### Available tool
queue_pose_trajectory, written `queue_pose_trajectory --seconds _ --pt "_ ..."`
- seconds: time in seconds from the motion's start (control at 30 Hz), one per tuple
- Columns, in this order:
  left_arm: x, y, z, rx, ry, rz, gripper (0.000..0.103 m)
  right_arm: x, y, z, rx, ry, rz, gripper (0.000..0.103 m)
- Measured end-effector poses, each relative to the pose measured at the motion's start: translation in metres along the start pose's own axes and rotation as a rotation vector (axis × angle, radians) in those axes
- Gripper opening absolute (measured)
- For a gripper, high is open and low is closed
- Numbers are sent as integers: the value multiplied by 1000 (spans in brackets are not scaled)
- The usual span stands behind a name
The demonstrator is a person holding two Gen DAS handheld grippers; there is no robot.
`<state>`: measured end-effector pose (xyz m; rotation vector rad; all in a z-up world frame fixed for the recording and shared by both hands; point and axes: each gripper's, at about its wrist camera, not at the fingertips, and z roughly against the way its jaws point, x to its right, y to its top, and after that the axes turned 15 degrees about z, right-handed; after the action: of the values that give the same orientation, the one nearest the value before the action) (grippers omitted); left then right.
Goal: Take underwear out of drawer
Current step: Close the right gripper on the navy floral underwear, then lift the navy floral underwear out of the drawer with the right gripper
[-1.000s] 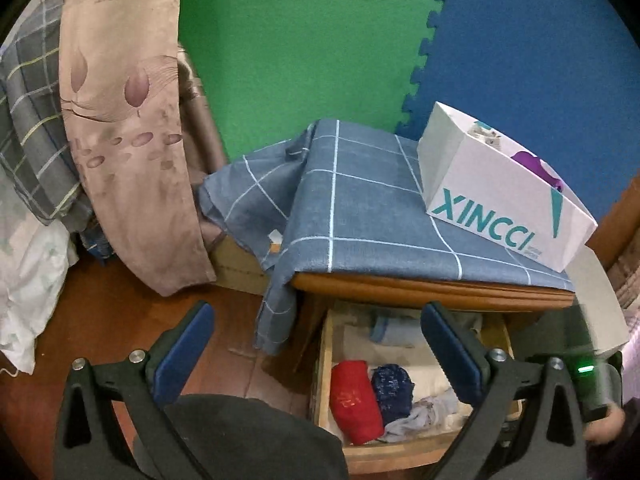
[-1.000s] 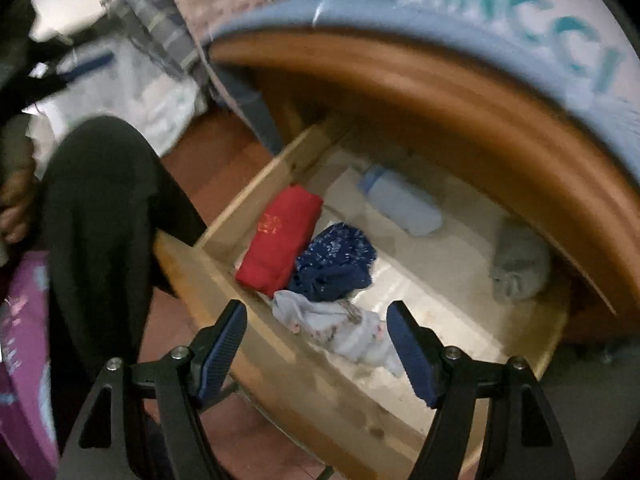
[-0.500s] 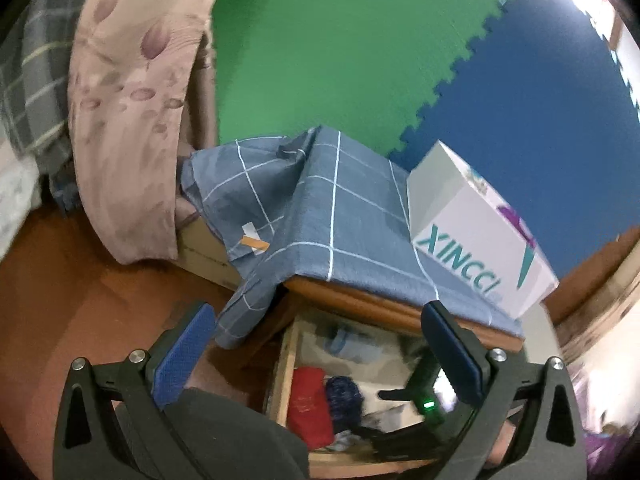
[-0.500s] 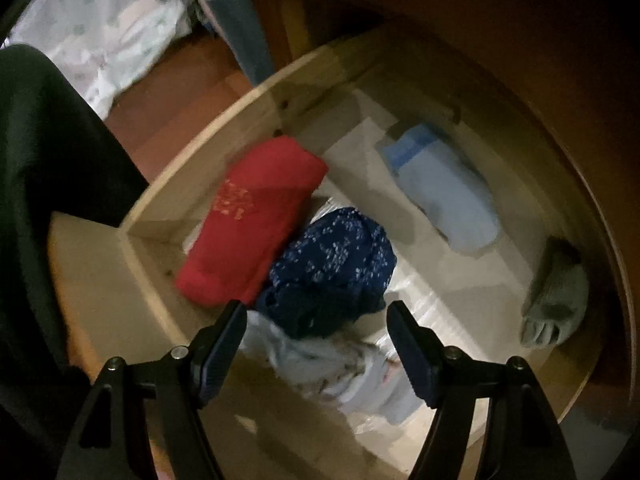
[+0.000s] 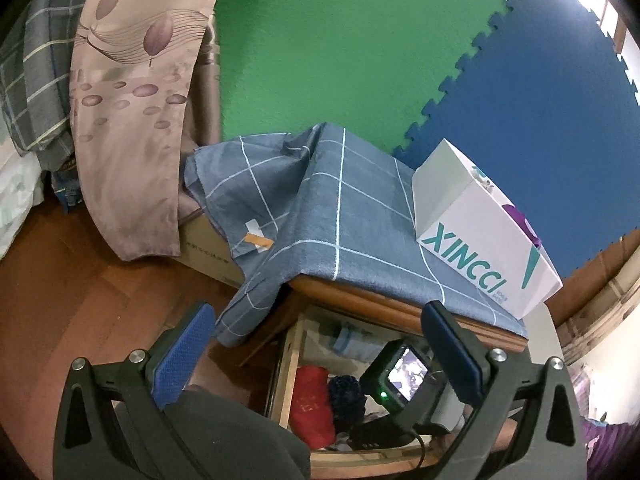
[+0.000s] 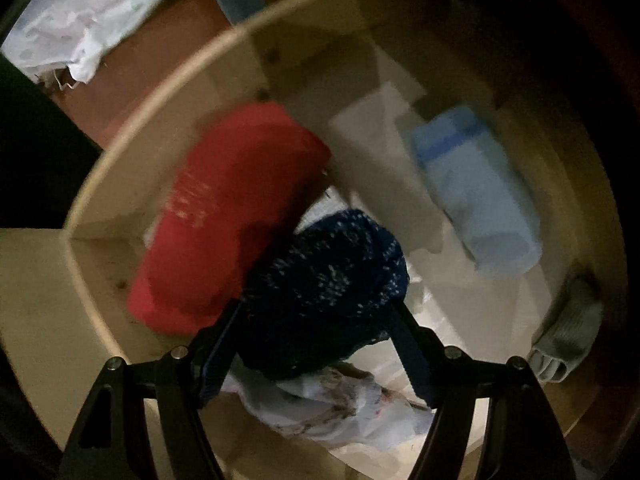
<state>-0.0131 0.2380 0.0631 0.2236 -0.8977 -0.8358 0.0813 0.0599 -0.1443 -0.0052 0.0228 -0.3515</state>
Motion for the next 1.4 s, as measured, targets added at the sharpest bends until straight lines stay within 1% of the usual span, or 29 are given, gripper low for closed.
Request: queue_pose_trajectory --seconds 0.1,0.13,0.2,0.23,0.33,0.4,0.47,0.6,0.7,0.73,0.87,1.07,1.23,1.33,1.4 --pt "-1 1 -1 -3 3 10 102 -2 3 -14 -31 6 14 73" --pt "-2 1 -1 -5 2 15 102 -4 2 -18 -35 12 21 62" --pt "-3 2 -1 -4 -1 26 102 -9 1 -16 -21 -9 61 48" --pt "-4 2 -1 -3 -1 32 102 -10 1 -15 -15 -12 73 34" --pt "-4 2 -3 -5 8 32 102 -19 -1 -11 -13 -38 139 30" --pt "-3 2 -3 -2 21 23 102 -24 -6 -7 -2 -41 163 29" --pt "-2 1 -3 1 28 16 102 -23 -14 6 24 -57 158 28" --pt "-2 0 -4 -1 38 15 102 -10 -32 44 134 -52 69 28" --pt "-1 0 -5 -1 48 13 102 -10 -46 67 208 -42 18 28" --pt "0 0 -5 0 52 9 102 -11 -52 76 233 -47 0 28" --pt "4 -2 -5 8 70 -13 102 -20 -84 98 332 -20 -75 28" --pt "7 -4 -7 9 94 -35 102 -29 -124 116 402 -13 -162 28" --pt "10 -4 -9 11 111 -42 102 -20 -158 149 485 -38 -244 28" --pt "13 -5 -10 11 124 -56 102 -15 -184 182 547 -62 -294 28" --pt "15 -7 -10 15 135 -70 102 -13 -194 197 574 -83 -314 28"
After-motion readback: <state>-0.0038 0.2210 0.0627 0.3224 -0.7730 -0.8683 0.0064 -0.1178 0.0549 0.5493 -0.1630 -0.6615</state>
